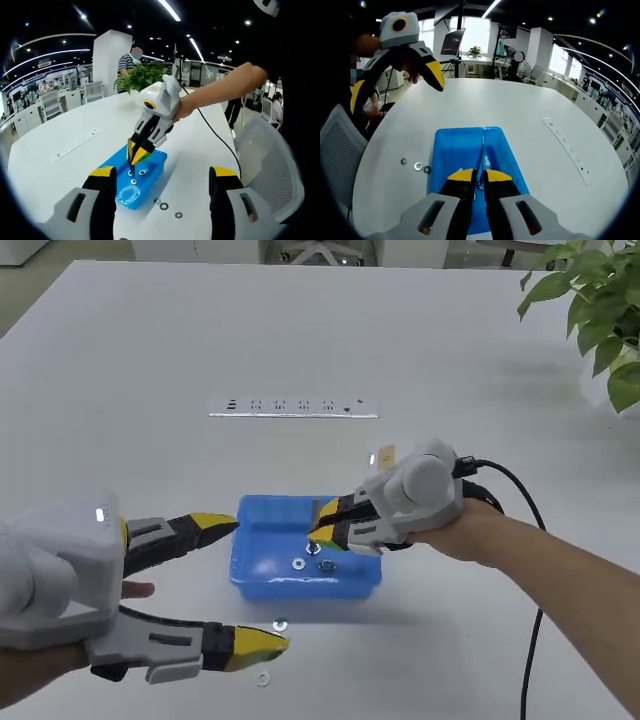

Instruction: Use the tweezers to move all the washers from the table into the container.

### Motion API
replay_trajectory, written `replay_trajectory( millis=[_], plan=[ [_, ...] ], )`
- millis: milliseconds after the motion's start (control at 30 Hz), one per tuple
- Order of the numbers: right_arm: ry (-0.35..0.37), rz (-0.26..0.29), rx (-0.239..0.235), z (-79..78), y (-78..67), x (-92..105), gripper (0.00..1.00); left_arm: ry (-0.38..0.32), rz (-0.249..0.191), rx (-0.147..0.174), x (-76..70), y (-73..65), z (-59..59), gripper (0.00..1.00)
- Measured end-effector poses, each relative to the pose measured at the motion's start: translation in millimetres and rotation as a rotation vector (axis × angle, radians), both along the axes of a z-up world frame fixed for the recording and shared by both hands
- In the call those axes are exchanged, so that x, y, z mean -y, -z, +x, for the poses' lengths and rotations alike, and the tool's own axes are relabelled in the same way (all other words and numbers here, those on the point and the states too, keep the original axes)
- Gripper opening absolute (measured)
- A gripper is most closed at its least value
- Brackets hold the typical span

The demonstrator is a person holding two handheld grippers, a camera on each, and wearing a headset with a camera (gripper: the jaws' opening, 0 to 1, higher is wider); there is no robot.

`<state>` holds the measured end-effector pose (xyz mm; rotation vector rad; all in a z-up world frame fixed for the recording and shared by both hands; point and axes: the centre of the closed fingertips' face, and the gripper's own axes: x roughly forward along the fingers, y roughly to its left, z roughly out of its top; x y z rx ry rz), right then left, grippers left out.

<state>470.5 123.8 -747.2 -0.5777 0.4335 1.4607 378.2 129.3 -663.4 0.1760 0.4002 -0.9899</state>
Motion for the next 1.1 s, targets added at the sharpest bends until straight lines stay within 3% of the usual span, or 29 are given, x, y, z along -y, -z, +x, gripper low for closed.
replay_trajectory(
  millis=[133, 167, 233, 300, 500, 667, 1100],
  plan=[
    [0.001, 0.002, 0.003, -0.9, 0.0, 2.4, 0.08, 0.025, 0.031, 0.034, 6.5, -0.2, 15.3, 0.67],
    [-0.004, 0.001, 0.007, -1.3, 0.1, 3.0, 0.08, 0.032, 0.041, 0.051, 7.0, -0.5, 19.6, 0.6],
    [-0.008, -0.001, 0.01, -1.2, 0.1, 3.0, 0.08, 0.041, 0.058, 0.044, 8.7, 1.2, 29.6, 0.52],
    [-0.016, -0.002, 0.015, -1.3, 0.1, 2.0, 0.08, 0.054, 0.088, 0.078, 9.6, 1.6, 40.7, 0.48],
    [-0.051, -0.029, 0.041, -4.3, -0.2, -1.6, 0.08, 0.095, 0.133, 0.088, 14.5, 3.2, 59.9, 0.32],
    [-0.054, -0.041, 0.051, -5.5, -0.2, 0.0, 0.08, 0.131, 0.156, 0.081, 19.6, 10.5, 68.7, 0.26],
    [-0.075, -0.056, 0.07, -6.0, 0.4, -1.6, 0.08, 0.205, 0.225, 0.1, 29.6, 23.2, 76.8, 0.16]
  ],
)
